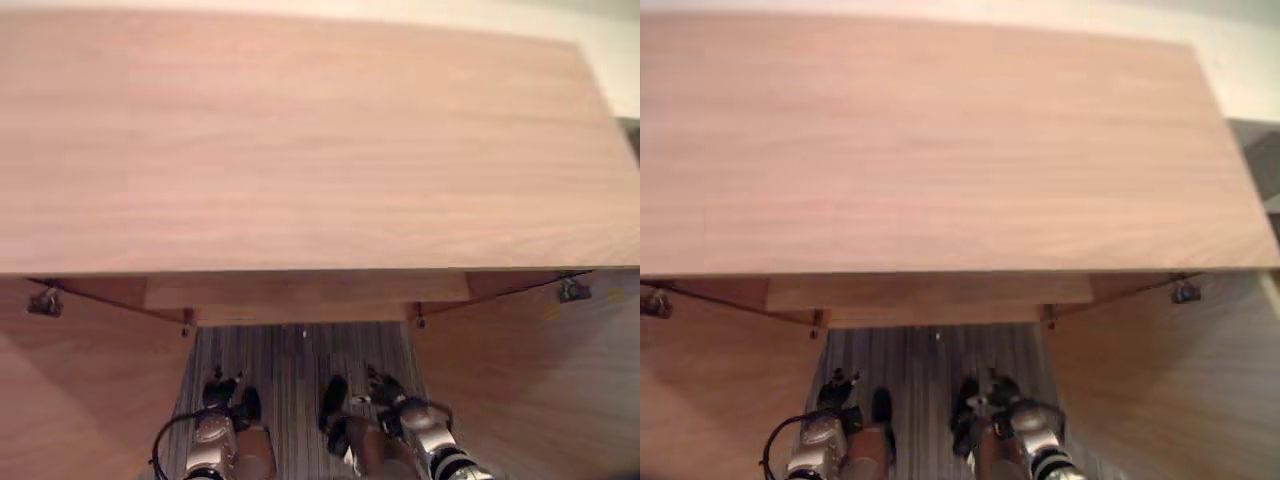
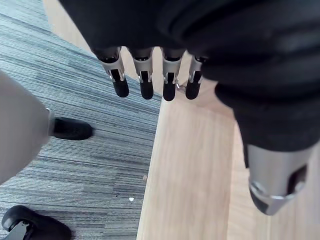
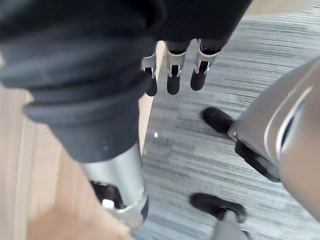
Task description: Walk over to the cabinet, pick up the folder, carry it to the office cabinet, place the folder inside the office cabinet, then close the office cabinet door
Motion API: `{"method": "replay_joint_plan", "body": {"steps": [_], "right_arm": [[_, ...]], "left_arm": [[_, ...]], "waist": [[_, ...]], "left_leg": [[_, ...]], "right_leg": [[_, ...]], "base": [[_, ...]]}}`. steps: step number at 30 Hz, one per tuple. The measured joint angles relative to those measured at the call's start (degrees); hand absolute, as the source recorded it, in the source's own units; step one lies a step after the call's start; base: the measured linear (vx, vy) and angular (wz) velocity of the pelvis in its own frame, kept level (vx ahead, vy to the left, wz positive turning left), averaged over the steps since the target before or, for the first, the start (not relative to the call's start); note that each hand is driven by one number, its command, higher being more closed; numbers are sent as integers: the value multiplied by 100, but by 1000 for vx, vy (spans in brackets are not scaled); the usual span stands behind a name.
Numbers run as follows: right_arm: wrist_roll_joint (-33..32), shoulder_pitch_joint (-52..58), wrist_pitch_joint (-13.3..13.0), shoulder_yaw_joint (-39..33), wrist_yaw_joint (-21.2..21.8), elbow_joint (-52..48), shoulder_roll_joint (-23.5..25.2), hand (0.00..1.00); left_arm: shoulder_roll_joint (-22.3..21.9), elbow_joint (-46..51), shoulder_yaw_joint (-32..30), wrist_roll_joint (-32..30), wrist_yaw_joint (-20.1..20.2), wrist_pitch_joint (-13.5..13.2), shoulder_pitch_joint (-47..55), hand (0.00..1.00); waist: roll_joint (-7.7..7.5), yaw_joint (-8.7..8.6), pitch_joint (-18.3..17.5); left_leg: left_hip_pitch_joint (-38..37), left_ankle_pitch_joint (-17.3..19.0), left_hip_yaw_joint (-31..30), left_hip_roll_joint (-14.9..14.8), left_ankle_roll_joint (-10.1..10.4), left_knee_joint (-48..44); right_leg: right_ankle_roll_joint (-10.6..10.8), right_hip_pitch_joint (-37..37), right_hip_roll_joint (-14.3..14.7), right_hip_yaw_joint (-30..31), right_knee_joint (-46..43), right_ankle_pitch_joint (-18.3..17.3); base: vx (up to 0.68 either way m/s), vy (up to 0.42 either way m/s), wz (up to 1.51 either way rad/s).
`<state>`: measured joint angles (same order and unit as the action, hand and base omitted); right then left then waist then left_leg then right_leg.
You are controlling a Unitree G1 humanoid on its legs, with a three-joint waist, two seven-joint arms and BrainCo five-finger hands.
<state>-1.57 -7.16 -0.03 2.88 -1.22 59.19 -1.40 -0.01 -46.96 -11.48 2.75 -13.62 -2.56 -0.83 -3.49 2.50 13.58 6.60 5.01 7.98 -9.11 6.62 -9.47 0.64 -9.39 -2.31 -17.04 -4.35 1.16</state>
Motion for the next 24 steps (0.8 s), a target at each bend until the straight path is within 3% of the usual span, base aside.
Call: {"method": "replay_joint_plan", "body": {"steps": [4, 6, 12, 16, 19, 20, 24], "right_arm": [[-574, 466, -23, -815, -489, 295, 67, 0], [-627, 517, -17, -1087, -646, 366, 103, 0], [-799, 631, -105, -1290, -727, 356, 159, 0], [-880, 632, -121, -1288, -725, 396, 146, 0], [-873, 630, -118, -1286, -678, 468, 73, 0], [-872, 628, -121, -1287, -670, 467, -10, 0], [-874, 732, -114, -1537, -647, 455, -108, 0]], "left_arm": [[-222, -414, 252, -247, -5, -9, 178, 0], [-230, -539, 505, -364, 29, -12, 286, 0], [-75, -793, 1062, -491, 277, -73, 340, 0], [33, -896, 1282, -630, 340, -85, 285, 0], [51, -882, 1405, -759, 416, -98, 293, 0], [6, -883, 1463, -800, 438, -106, 306, 0], [8, -882, 1617, -770, 537, -107, 287, 0]], "waist": [[292, -41, -500], [357, -95, -661], [358, -144, -845], [370, -144, -836], [422, -127, -837], [546, -102, -823], [541, -216, -831]], "left_leg": [[-587, -58, 250, 55, -9, 390], [-784, -63, 349, 77, -13, 491], [-984, -42, 549, 70, -29, 484], [-978, 242, 705, -21, -54, -22], [-949, 623, 51, -21, -147, -599], [-935, 914, -494, 9, -55, -693], [-905, 1063, -547, 314, -157, -672]], "right_leg": [[53, 526, 66, 202, 517, 208], [48, 727, 95, 300, 729, 308], [5, 888, 160, 585, 912, 467], [-22, 980, 244, 852, 911, 531], [19, 1057, 339, 1272, 912, 563], [49, 997, 444, 1543, 914, 603], [176, 827, 284, 1864, 939, 714]], "base": [[48, 52, -25], [14, 53, -25], [-49, 29, -21], [-69, 19, -34], [-76, 49, -74], [-83, 91, -88], [-98, 160, -46]]}}
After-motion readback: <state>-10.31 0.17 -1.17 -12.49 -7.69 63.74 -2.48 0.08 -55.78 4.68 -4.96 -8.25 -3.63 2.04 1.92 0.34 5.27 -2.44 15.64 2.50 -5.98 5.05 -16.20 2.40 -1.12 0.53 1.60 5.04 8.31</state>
